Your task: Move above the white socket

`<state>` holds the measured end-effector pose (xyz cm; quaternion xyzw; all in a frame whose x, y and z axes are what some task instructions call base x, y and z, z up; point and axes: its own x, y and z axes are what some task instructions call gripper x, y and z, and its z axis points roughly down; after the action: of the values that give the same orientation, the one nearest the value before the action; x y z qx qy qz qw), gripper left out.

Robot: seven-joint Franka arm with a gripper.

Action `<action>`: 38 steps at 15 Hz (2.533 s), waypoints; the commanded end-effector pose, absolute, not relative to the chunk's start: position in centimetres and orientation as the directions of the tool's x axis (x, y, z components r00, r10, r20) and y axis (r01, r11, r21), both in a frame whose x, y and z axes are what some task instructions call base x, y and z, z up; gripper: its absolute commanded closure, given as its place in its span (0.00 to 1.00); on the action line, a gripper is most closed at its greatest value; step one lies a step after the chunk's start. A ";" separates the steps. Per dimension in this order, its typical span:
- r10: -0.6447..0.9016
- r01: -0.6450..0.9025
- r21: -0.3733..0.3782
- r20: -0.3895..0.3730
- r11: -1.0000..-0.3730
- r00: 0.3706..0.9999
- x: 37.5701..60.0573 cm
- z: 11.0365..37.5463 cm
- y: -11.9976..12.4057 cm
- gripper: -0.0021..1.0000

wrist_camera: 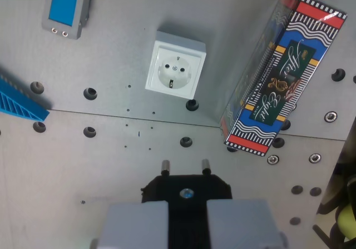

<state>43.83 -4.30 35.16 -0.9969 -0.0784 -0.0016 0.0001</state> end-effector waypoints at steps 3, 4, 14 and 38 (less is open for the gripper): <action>0.156 0.156 0.000 0.005 -0.988 0.988 43.8 35.2 -4.3 1.00; 0.156 0.156 0.000 0.004 -0.988 0.988 43.8 35.2 -4.3 1.00; 0.126 0.126 0.002 0.021 -0.992 0.992 43.6 34.2 -4.3 1.00; -0.036 -0.035 -0.019 0.065 -0.999 0.997 42.1 24.0 -4.4 1.00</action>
<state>42.31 -4.20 24.67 -0.9997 -0.0242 0.0105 0.0019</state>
